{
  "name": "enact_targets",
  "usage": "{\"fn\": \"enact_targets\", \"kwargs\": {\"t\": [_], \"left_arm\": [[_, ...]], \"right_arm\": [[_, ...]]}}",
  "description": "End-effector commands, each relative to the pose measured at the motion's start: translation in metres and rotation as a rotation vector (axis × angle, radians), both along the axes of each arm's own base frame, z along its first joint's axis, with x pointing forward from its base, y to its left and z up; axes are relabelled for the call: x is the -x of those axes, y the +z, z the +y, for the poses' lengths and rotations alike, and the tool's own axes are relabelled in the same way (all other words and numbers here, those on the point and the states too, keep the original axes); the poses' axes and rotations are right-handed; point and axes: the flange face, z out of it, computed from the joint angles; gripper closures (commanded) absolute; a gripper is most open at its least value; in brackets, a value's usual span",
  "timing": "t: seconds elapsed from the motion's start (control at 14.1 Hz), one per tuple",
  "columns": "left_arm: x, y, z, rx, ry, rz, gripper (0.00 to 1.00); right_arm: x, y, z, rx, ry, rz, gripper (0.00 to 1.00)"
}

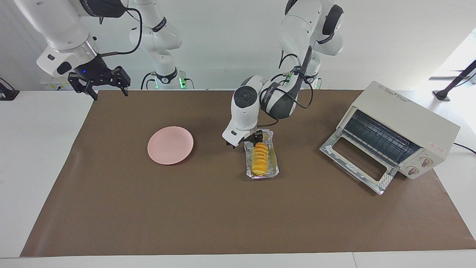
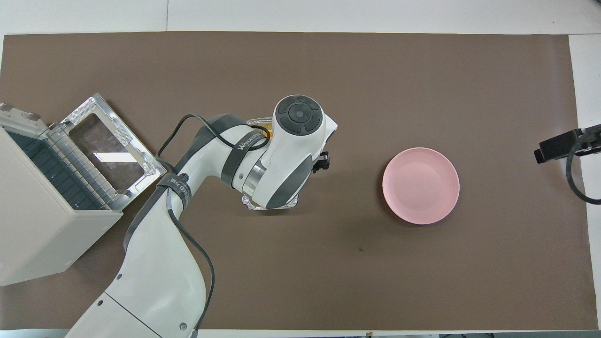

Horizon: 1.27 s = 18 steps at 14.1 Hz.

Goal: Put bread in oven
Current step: 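Grasp the foil tray with the left gripper while the right gripper withdraws, then carry the tray with the left gripper and insert it into the oven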

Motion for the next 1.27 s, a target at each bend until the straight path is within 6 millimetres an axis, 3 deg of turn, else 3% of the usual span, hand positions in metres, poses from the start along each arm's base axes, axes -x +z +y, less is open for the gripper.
{"fn": "enact_targets", "kwargs": {"t": [0.0, 0.14, 0.35, 0.42, 0.57, 0.85, 0.92, 1.06, 1.2], "left_arm": [[0.009, -0.011, -0.002, -0.015, 0.003, -0.022, 0.20], [0.012, -0.017, -0.001, -0.018, 0.003, -0.020, 0.28], [0.014, -0.019, -0.002, -0.021, -0.003, -0.019, 0.50], [0.017, -0.019, -0.003, -0.022, -0.004, -0.016, 0.64], [0.017, -0.020, 0.000, -0.027, -0.003, -0.012, 1.00], [0.011, -0.020, 0.010, -0.050, 0.033, -0.001, 1.00], [-0.001, -0.015, 0.026, -0.088, 0.088, 0.006, 1.00], [-0.034, 0.019, 0.055, -0.138, 0.205, 0.003, 1.00], [-0.064, 0.050, 0.099, -0.152, 0.352, -0.033, 1.00]], "right_arm": [[0.012, -0.004, -0.007, 0.022, -0.001, 0.015, 0.00], [0.015, -0.003, -0.008, 0.027, -0.001, 0.015, 0.00], [0.018, -0.008, -0.012, 0.035, -0.010, -0.011, 0.00], [0.018, -0.010, -0.013, 0.035, -0.011, -0.018, 0.00], [0.020, -0.007, -0.014, 0.036, -0.014, -0.025, 0.00], [0.020, -0.007, -0.019, 0.036, -0.022, -0.024, 0.00], [0.021, -0.007, -0.018, 0.036, -0.019, -0.024, 0.00], [0.020, -0.006, -0.017, 0.033, -0.020, -0.026, 0.00], [0.021, -0.005, -0.015, 0.032, -0.011, -0.022, 0.00]]}}
